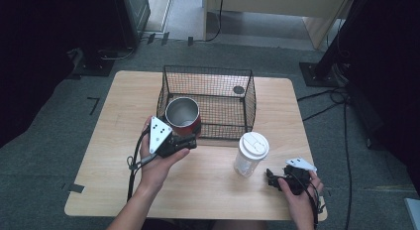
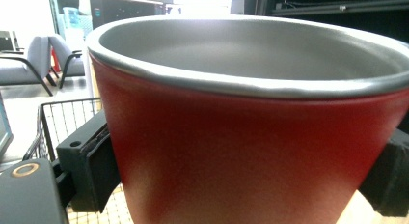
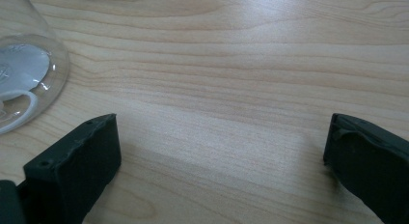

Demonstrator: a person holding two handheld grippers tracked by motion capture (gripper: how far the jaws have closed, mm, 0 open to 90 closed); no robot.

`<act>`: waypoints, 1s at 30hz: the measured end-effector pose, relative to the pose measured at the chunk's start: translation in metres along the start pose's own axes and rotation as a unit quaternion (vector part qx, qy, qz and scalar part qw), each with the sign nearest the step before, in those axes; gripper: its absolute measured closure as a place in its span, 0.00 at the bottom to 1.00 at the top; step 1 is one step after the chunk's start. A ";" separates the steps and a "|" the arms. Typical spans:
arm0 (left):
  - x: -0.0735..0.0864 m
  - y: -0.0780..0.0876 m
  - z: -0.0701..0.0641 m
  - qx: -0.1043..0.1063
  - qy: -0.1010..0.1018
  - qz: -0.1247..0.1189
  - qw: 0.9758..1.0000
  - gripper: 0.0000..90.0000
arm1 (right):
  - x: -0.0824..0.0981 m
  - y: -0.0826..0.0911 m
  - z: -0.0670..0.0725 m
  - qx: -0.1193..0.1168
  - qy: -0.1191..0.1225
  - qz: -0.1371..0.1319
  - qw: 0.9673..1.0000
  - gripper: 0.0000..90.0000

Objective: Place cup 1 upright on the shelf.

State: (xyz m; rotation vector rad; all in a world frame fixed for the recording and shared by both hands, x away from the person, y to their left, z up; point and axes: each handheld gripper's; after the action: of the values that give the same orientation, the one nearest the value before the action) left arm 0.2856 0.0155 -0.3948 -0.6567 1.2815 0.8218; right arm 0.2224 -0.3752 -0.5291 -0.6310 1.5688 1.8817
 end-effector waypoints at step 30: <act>-0.012 -0.072 0.011 -0.053 0.003 0.004 0.999 0.09 | 0.000 0.000 0.000 0.000 -0.001 0.000 1.000 0.00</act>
State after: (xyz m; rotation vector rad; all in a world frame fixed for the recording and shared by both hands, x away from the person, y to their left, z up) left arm 0.3497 -0.0181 -0.3830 -0.7397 1.2522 0.9003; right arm 0.2224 -0.3751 -0.5291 -0.6301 1.5677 1.8826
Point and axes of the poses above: each handheld gripper's, and its own axes: y roughly backward along the jaws, x roughly out of its underside, z roughly to its left, and after that the axes turned 13 degrees about -y, right-handed
